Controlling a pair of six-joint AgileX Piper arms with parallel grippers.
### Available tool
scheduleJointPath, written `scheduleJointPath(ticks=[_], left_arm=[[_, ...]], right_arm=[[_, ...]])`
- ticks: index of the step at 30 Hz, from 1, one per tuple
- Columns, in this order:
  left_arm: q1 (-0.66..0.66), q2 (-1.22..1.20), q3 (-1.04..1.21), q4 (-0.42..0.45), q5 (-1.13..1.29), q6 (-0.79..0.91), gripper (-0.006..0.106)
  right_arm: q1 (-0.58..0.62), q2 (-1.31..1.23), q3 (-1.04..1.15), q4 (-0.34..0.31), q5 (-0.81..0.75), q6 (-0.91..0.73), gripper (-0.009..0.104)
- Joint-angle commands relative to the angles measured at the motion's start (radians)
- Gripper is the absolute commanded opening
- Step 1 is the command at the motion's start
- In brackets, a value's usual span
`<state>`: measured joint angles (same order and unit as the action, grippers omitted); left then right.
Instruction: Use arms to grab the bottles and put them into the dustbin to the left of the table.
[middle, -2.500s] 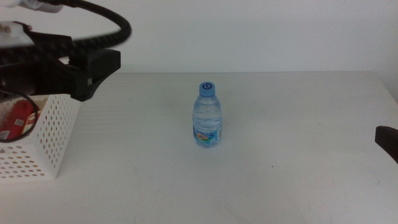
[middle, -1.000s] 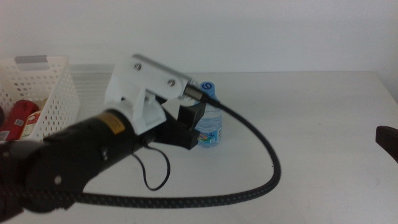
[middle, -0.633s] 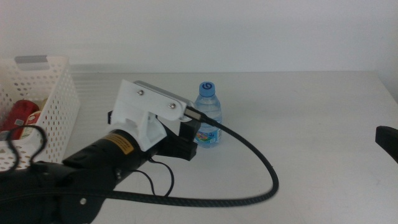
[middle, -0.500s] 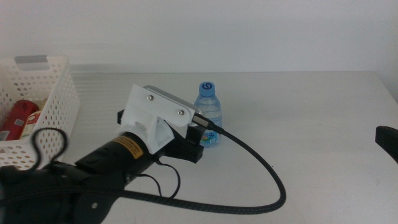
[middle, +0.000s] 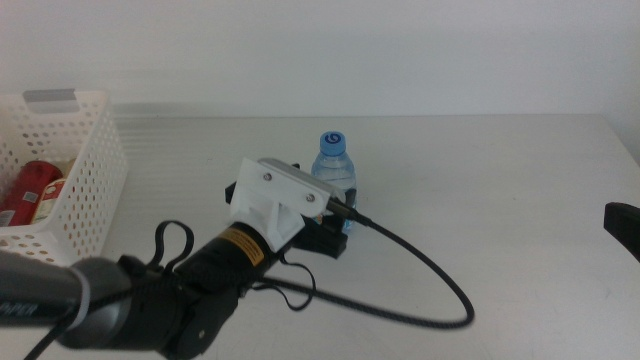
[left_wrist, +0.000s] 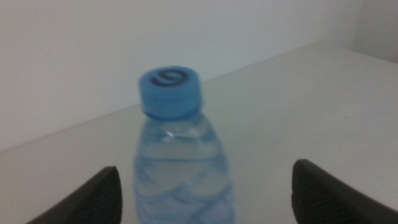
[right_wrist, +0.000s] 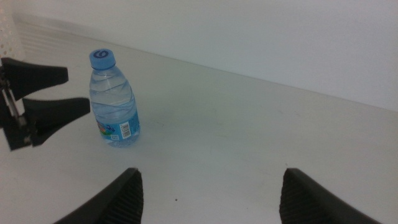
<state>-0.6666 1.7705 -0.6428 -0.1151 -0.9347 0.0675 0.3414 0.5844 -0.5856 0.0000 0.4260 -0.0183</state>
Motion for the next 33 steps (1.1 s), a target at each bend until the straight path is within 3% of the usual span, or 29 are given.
scheduleJointPath(ticks=[1,10,21,33], left_arm=[[0.03,-0.024,-0.041,0.039,-0.096,-0.043,0.09],[0.112,0.059,-0.137,0.226,-0.07,-0.181,0.09],[0.112,0.184,-0.266,0.229,-0.049,-0.2,0.09],[0.112,0.279,-0.288,0.159,-0.103,-0.211,0.085]], right_arm=[[0.004,0.006,-0.026,0.0,-0.066,-0.013,0.057],[0.004,0.006,-0.026,0.0,-0.066,-0.013,0.057],[0.004,0.006,-0.026,0.0,-0.066,-0.013,0.057],[0.004,0.006,-0.026,0.0,-0.066,-0.013,0.057]])
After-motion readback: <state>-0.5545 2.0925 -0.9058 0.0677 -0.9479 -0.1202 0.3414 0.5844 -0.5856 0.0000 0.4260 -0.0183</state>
